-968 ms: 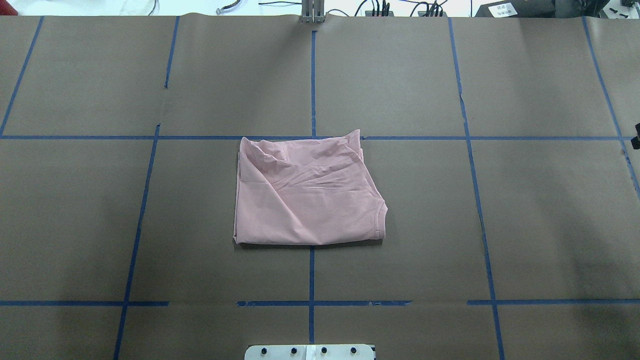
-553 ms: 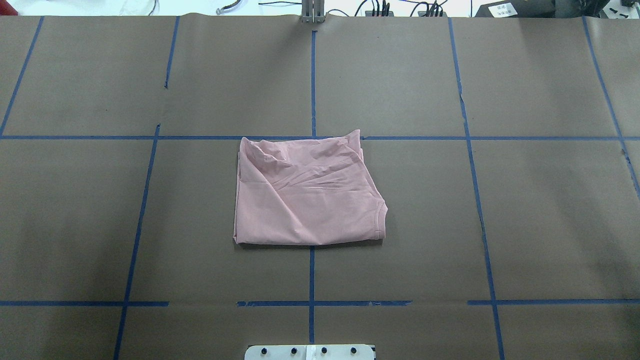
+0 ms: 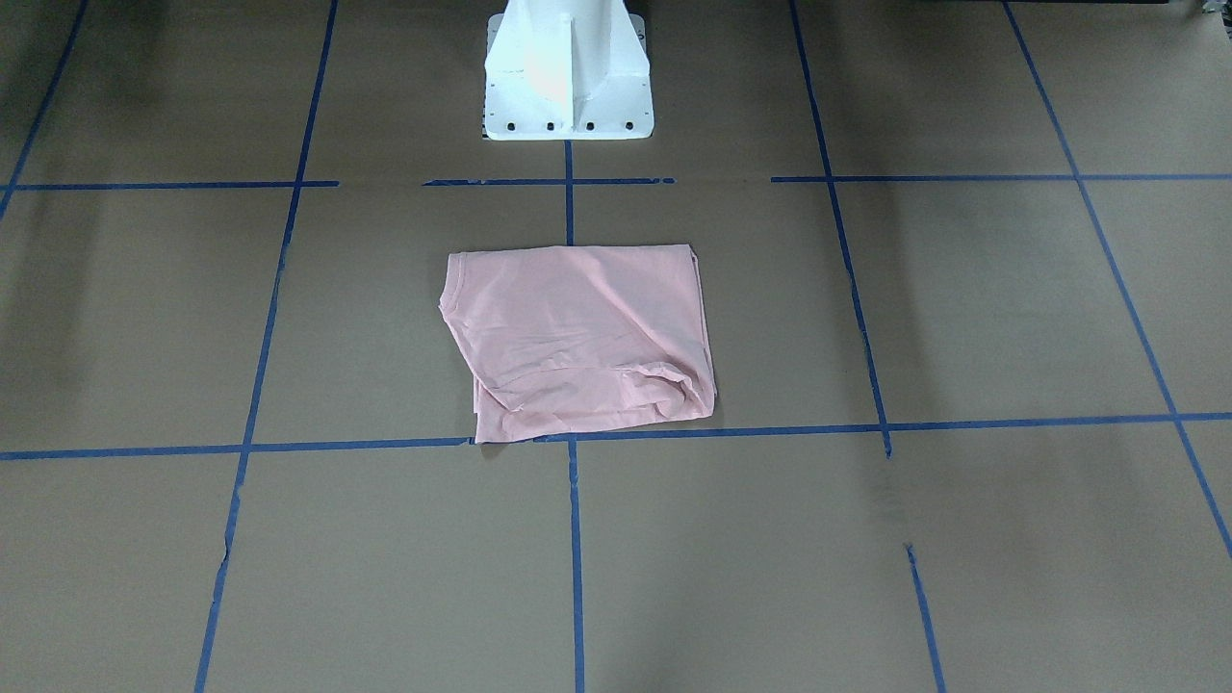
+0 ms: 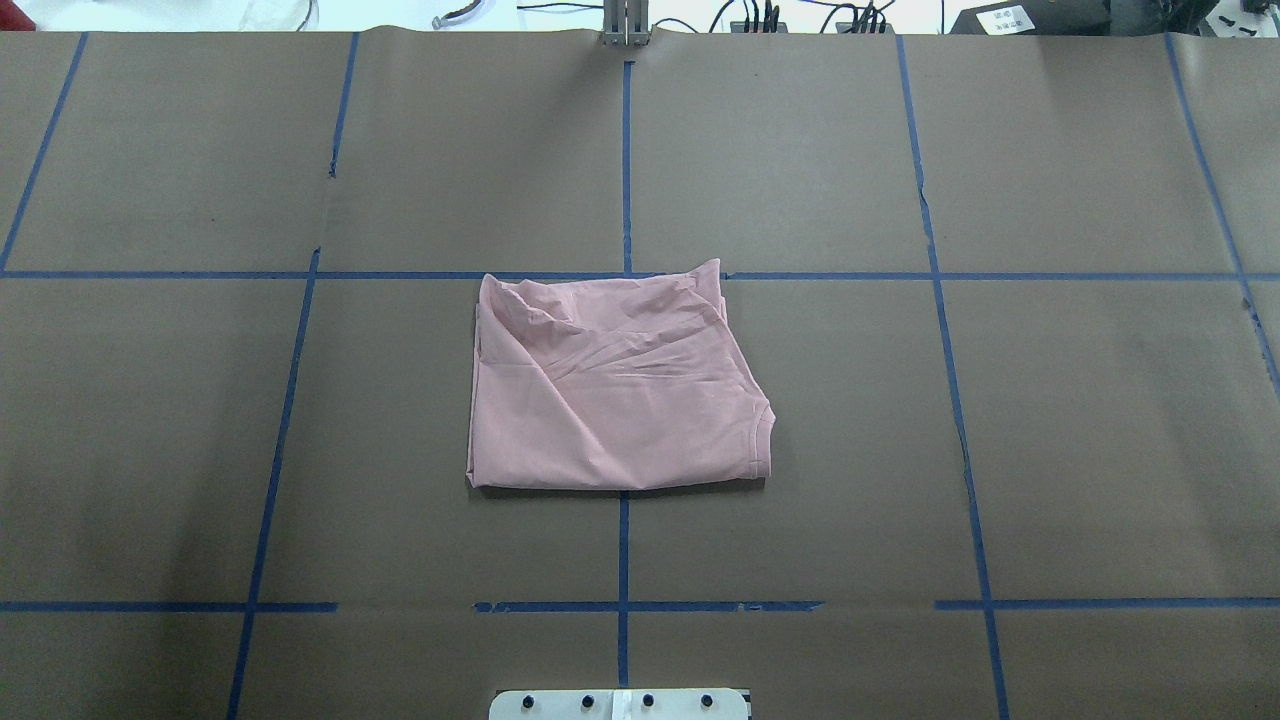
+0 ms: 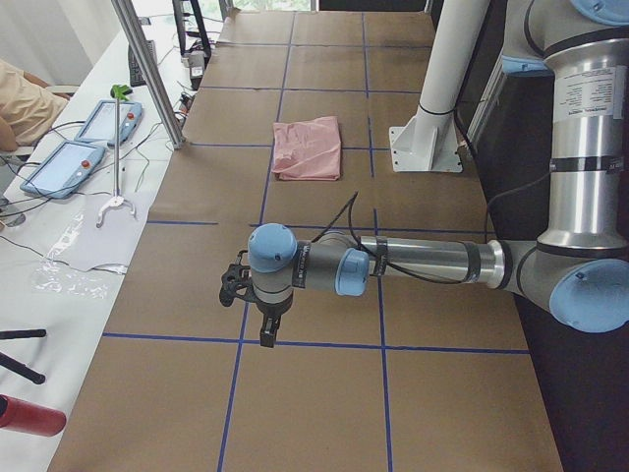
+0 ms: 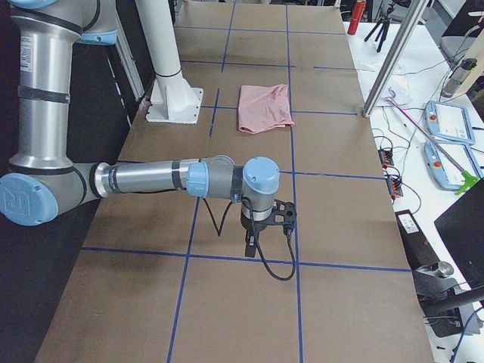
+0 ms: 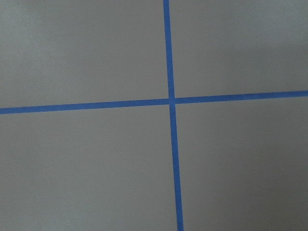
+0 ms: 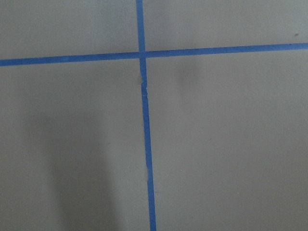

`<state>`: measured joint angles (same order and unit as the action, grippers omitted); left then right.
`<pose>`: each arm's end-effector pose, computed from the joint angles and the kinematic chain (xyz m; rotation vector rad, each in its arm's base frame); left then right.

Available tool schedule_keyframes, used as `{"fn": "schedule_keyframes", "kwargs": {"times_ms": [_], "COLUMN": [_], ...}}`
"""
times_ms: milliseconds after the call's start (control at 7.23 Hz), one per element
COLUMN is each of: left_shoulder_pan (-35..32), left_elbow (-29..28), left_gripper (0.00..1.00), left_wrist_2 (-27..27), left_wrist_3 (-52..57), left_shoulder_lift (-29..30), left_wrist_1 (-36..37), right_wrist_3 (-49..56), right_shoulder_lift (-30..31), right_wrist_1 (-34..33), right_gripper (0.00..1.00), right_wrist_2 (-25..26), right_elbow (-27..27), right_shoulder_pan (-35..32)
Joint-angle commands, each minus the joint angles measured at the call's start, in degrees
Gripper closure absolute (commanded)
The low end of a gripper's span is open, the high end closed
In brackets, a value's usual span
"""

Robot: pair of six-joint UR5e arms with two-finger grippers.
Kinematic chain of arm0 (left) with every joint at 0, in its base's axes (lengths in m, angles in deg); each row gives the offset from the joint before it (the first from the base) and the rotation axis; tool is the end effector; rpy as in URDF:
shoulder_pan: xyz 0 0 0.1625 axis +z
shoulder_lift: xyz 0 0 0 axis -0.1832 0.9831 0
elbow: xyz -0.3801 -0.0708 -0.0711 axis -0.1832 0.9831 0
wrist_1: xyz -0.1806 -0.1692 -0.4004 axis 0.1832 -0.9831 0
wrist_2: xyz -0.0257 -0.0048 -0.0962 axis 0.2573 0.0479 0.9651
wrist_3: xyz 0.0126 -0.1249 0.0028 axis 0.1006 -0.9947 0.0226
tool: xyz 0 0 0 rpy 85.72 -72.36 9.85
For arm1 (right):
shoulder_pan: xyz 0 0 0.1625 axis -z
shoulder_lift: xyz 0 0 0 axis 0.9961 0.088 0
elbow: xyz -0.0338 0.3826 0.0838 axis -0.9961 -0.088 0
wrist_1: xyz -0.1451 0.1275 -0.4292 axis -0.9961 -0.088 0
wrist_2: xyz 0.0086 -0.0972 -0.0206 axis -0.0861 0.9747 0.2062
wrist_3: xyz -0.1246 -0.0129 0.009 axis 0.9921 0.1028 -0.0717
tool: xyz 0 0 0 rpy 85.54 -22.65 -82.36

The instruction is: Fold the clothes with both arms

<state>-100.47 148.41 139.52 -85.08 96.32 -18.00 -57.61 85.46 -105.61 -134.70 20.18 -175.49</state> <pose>-0.0443 -0.5341 0.6118 0.1468 0.7739 0.0956 0.0563 -0.4896 0.5998 -0.0573 -0.7059 0.0639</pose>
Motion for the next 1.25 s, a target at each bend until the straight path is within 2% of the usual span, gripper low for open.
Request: {"fn": "schedule_keyframes", "kwargs": {"times_ms": [0,830,1107], "left_shoulder_pan": [-0.1,-0.1,-0.1], "left_elbow": [0.1,-0.3,0.1], "left_gripper": [0.0,0.0,0.0], "left_wrist_2": [-0.1,0.0,0.0], "left_wrist_3": [0.1,-0.1,-0.1], "left_shoulder_lift": [0.6,0.1,-1.2], "left_wrist_1": [0.2,-0.1,-0.1], "right_wrist_3": [0.1,-0.1,0.0], "right_shoulder_lift": [0.1,0.7,0.5], "right_wrist_1": [0.2,0.2,0.8], "right_gripper": [0.0,0.0,0.0], "right_wrist_2": [0.1,0.2,0.2], "right_elbow": [-0.5,-0.8,-2.7], "right_shoulder_pan": [-0.3,-0.3,-0.3]}}
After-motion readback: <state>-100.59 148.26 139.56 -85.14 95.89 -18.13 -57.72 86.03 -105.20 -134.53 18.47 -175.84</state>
